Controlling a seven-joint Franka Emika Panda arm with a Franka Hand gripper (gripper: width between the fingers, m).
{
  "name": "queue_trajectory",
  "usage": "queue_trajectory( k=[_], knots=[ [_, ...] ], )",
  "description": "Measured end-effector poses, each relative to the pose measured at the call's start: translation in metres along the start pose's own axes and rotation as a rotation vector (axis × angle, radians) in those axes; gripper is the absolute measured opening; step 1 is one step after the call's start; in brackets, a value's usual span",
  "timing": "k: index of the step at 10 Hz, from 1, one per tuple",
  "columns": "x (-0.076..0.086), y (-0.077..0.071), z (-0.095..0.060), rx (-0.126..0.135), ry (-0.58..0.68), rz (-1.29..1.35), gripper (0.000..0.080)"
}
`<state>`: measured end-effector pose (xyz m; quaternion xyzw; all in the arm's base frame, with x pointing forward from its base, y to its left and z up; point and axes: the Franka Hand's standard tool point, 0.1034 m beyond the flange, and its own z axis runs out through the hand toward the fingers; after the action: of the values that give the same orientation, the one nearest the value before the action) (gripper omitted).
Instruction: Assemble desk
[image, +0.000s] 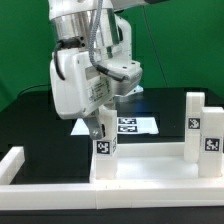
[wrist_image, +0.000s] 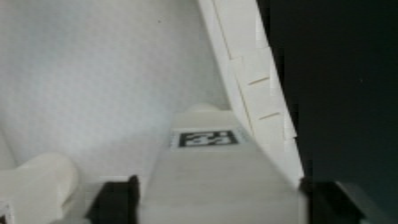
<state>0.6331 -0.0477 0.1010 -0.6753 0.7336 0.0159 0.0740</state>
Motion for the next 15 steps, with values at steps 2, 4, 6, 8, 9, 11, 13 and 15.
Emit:
queue_trajectory(
  k=[2,4,6,8,9,11,13,15],
  knots=[
    [-0.0017,-0.0005,-0.0002,-0.009,0.009,-0.402,0.063],
    [-0.0035,-0.0001,0.0006,-0.011,0.007,-0.553,0.0645],
    [-0.0025,0.0001,0.0006,-0.014,0.009,-0.696,0.0648],
    [0.0014,-0.0024,-0.0028,-0.041,0.034,-1.037,0.0648],
    [0.0031,-0.0055,-0.0046,-0.032,0.049,-1.152,0.0648],
    [0.0034,-0.0051,-0.0032,-0.024,0.059,-1.137,0.0615],
    [0.0033,-0.0051,-0.003,-0.021,0.059,-1.073,0.0479],
    [0.0054,-0.0046,-0.0028,-0.016,0.059,-0.912,0.0291]
  ],
)
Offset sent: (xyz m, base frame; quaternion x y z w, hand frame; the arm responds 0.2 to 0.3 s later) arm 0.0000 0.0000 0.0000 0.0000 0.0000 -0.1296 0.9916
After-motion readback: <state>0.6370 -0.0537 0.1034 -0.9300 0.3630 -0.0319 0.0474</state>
